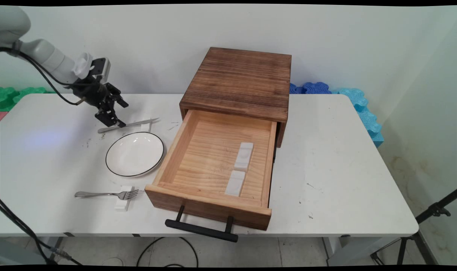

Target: Pick up the knife from the left of the white plate

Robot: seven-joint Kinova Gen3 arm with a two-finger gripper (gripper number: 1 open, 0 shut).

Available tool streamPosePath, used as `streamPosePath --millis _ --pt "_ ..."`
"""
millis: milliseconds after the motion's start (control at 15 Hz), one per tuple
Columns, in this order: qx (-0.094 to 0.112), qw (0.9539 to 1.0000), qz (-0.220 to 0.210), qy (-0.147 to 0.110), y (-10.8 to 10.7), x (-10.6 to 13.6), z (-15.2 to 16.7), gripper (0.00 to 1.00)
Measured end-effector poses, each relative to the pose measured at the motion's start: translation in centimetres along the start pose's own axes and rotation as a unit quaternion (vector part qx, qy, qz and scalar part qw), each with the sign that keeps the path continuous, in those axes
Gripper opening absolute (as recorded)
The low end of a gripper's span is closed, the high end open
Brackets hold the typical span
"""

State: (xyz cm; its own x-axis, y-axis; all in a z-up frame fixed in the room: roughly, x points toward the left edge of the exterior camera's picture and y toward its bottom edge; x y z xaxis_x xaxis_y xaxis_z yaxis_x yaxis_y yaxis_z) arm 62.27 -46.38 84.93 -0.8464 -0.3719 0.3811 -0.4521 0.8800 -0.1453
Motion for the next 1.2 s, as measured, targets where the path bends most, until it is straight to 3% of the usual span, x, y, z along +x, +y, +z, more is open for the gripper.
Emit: streamPosePath --millis 1200 --pt "0.003 0.9998 0.001 -0.02 -0.3 -1.2 3.4 1.0"
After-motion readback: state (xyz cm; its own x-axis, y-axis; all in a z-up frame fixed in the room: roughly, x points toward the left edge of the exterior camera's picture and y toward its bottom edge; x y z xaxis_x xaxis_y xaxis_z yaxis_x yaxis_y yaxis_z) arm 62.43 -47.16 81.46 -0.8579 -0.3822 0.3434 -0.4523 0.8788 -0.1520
